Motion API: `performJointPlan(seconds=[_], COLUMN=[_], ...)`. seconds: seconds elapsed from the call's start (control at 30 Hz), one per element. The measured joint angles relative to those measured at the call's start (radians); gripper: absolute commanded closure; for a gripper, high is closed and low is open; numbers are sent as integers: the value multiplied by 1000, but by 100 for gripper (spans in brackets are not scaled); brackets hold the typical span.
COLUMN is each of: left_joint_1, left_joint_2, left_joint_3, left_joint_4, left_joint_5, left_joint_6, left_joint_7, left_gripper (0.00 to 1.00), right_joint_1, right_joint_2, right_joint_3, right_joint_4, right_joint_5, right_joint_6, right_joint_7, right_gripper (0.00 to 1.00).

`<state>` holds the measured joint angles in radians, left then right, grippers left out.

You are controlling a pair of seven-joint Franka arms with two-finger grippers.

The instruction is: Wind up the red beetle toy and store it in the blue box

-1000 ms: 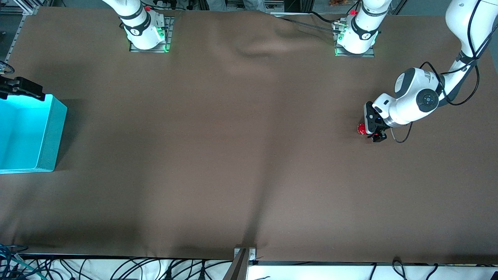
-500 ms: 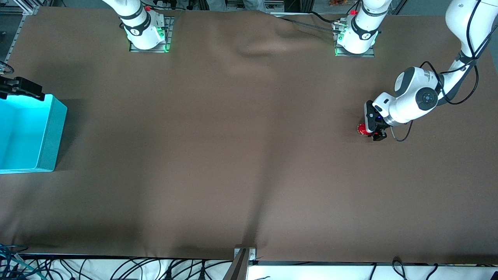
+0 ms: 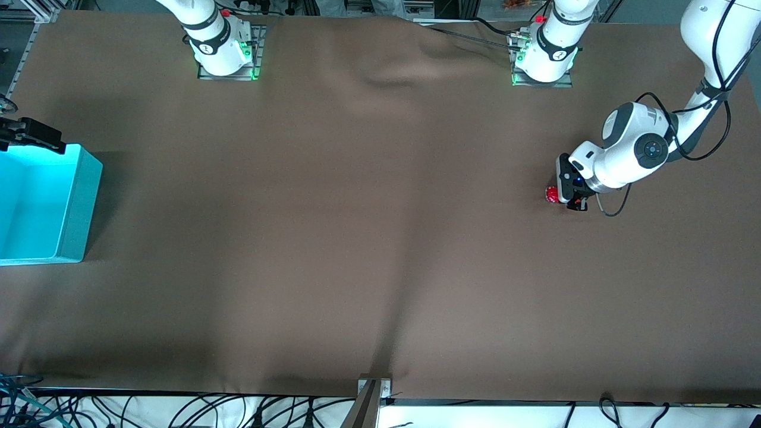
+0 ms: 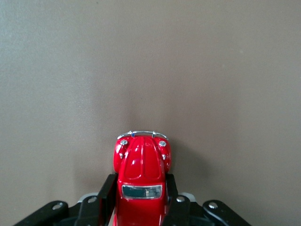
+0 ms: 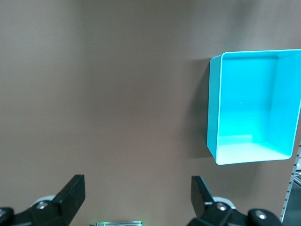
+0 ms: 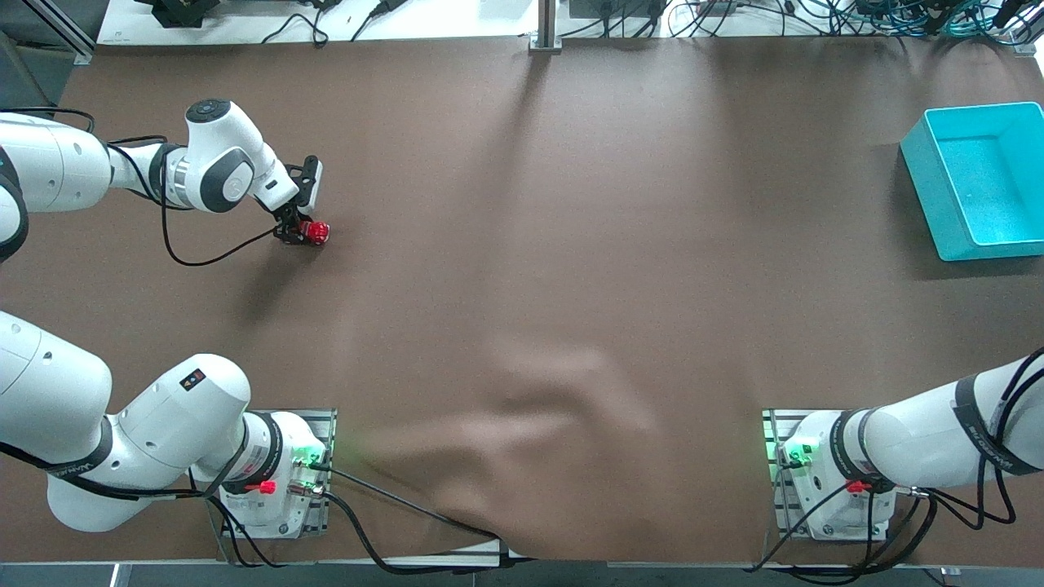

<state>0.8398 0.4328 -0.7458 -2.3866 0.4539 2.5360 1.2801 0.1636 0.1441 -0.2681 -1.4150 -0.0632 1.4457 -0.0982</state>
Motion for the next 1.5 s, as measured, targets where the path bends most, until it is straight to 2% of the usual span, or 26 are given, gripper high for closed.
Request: performJointPlan(seconds=[0.3, 0.83, 1.5], left_joint_1=[2, 16, 103], left_joint_2=[-2, -12, -9], left_joint_3=[12, 46, 61], left_joint_4=[0, -1, 0], left_joint_5=[56, 82, 194], left_joint_6=[7, 28, 62], left_joint_7=[0, 23, 45], left_gripper=[100, 100, 100], right_joint_1=[0, 0, 0], right_joint_2=[0, 0, 0], right_joint_3=[0, 0, 0], right_joint_4=[0, 0, 0], right_joint_5=[0, 0, 0], right_joint_6=[0, 0, 0], right_joint_7=[0, 0, 0], right_gripper=[0, 0, 0])
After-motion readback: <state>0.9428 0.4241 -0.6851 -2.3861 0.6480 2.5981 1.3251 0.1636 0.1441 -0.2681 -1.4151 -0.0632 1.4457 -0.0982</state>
